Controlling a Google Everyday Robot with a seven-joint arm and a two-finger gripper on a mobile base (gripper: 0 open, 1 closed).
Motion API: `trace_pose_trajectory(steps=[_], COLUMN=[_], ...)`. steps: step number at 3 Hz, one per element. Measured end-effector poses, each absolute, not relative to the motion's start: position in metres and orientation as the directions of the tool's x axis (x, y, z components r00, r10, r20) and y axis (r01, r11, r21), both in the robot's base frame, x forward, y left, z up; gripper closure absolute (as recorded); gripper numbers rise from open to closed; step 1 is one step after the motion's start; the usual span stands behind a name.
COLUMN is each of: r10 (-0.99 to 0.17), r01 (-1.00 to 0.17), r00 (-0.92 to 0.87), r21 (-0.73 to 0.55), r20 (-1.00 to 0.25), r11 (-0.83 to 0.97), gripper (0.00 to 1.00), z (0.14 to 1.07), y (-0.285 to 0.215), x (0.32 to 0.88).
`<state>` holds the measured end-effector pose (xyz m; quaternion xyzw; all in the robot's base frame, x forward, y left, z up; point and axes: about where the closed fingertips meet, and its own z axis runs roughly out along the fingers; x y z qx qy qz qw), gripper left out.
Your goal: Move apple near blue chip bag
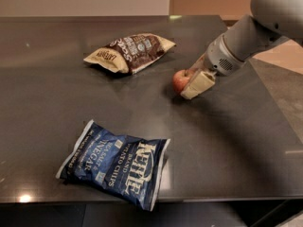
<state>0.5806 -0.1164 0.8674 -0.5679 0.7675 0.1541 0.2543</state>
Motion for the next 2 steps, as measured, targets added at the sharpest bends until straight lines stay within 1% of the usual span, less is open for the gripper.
trace_pose_trajectory(steps=[2], r10=[-0.805], r01=[-0.993], r00=[-0.066], r21=[-0.041], r20=[-0.589], r11=[0.111], gripper=[1.0], z=[0.87], y=[-0.074], x=[0.534])
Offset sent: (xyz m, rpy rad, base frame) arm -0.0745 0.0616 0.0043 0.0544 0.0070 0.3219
